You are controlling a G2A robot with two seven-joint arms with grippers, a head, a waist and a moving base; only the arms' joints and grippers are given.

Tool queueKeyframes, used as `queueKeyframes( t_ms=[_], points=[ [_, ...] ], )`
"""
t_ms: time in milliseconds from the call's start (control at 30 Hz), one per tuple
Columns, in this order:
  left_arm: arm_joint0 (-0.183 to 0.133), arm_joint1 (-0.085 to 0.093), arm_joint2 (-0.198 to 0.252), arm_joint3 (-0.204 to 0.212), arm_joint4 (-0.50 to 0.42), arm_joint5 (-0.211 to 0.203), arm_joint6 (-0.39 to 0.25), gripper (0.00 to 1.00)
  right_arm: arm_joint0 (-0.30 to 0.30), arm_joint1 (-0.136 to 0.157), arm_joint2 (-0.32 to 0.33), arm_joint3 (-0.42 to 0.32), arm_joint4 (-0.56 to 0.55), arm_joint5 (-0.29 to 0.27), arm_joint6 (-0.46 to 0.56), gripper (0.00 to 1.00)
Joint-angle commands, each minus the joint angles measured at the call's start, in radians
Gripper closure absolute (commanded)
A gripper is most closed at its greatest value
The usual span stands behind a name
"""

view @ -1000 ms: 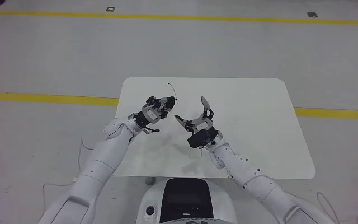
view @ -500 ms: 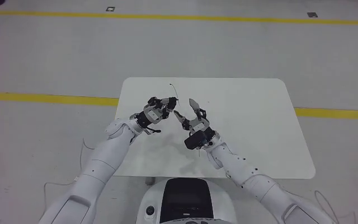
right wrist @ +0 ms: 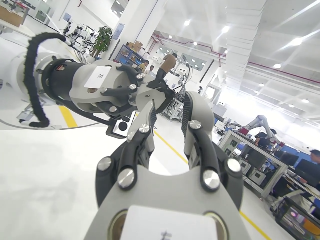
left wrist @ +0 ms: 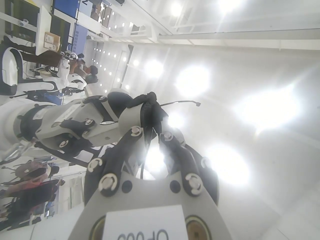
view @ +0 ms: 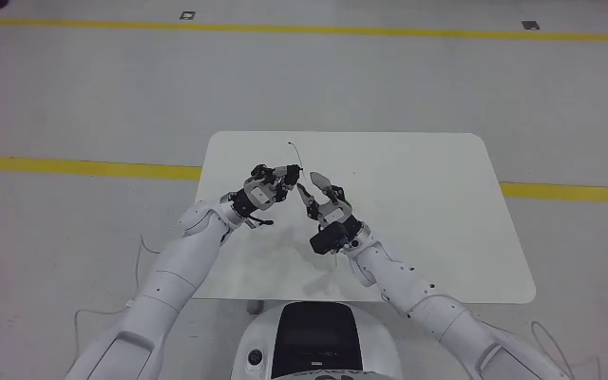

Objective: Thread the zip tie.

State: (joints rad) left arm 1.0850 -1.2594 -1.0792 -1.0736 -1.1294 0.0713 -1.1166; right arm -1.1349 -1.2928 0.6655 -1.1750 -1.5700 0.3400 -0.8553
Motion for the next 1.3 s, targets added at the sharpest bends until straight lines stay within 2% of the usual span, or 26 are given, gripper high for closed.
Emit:
queueKeyframes(
  t_ms=[0, 200, 267, 367, 500, 1267],
  points=[
    [0.000, 0.000, 0.000, 0.000, 0.000, 0.000, 0.000, 1.00, 0.001, -0.002, 0.000, 0.003, 0.000, 0.000, -0.001, 0.75],
    [0.000, 0.000, 0.000, 0.000, 0.000, 0.000, 0.000, 1.00, 0.002, -0.008, 0.000, 0.014, 0.000, 0.000, -0.005, 0.80],
    [0.000, 0.000, 0.000, 0.000, 0.000, 0.000, 0.000, 1.00, 0.004, -0.009, -0.002, 0.018, 0.000, 0.000, -0.003, 0.86],
    [0.000, 0.000, 0.000, 0.000, 0.000, 0.000, 0.000, 1.00, 0.006, -0.011, -0.004, 0.023, 0.000, 0.000, -0.002, 0.88],
    [0.000, 0.000, 0.000, 0.000, 0.000, 0.000, 0.000, 1.00, 0.009, -0.013, -0.007, 0.029, 0.000, 0.000, 0.002, 1.00],
    [0.000, 0.000, 0.000, 0.000, 0.000, 0.000, 0.000, 1.00, -0.013, -0.007, 0.053, 0.030, 0.000, 0.000, 0.028, 1.00]
  ],
)
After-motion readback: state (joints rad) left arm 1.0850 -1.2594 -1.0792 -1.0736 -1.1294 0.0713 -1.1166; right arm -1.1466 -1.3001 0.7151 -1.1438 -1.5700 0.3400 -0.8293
